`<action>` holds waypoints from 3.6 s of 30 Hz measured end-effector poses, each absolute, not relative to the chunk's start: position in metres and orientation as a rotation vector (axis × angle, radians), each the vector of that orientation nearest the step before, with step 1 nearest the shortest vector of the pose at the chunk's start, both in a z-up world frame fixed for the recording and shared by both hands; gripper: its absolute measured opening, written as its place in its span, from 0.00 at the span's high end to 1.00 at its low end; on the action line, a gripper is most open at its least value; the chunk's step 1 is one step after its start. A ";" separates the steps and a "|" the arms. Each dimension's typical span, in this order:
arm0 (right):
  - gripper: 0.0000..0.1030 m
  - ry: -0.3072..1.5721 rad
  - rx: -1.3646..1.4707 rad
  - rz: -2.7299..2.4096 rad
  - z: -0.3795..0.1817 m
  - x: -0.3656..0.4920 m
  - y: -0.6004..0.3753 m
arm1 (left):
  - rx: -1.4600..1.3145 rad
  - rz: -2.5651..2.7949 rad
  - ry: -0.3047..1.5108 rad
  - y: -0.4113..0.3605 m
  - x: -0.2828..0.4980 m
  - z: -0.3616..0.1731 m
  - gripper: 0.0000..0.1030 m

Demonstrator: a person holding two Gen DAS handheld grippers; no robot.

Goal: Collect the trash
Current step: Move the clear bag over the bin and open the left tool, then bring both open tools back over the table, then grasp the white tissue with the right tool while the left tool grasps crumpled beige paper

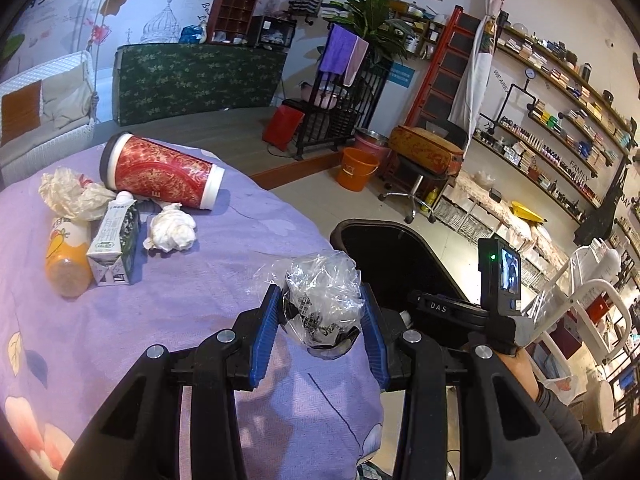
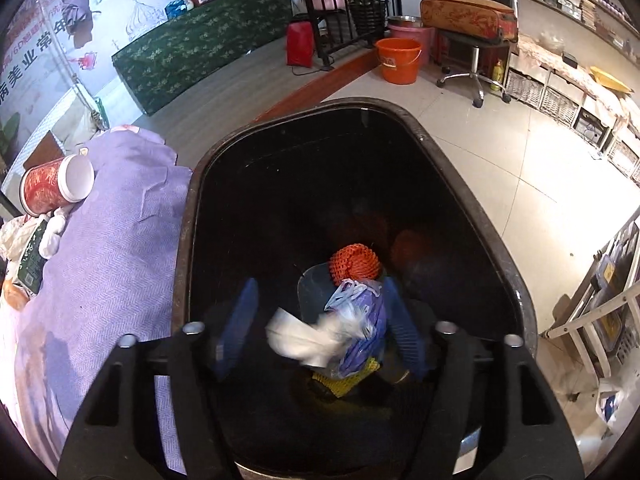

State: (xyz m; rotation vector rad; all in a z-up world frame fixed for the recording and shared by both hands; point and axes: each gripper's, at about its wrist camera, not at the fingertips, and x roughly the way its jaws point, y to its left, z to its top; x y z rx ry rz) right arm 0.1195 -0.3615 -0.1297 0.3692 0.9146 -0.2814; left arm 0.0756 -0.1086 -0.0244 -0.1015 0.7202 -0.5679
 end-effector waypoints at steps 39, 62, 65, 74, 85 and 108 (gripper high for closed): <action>0.23 0.771 0.503 -0.535 -0.092 0.038 -0.461 | 0.184 -0.809 0.866 -0.295 0.104 -0.071 0.23; 0.17 0.769 0.395 -0.313 -0.075 0.071 -0.388 | 0.149 -0.661 0.783 -0.217 0.090 -0.049 0.09; 0.16 0.772 0.367 -0.252 -0.072 0.081 -0.364 | 0.137 -0.613 0.763 -0.194 0.086 -0.044 0.08; 0.16 0.790 0.298 -0.063 -0.066 0.110 -0.290 | 0.043 -0.460 0.730 -0.119 0.079 -0.034 0.07; 0.16 0.815 0.194 0.157 -0.054 0.141 -0.203 | -0.065 -0.255 0.765 -0.017 0.081 -0.048 0.07; 0.35 0.989 -0.021 0.316 -0.080 0.281 -0.078 | -0.258 -0.132 0.756 0.087 0.167 -0.036 0.15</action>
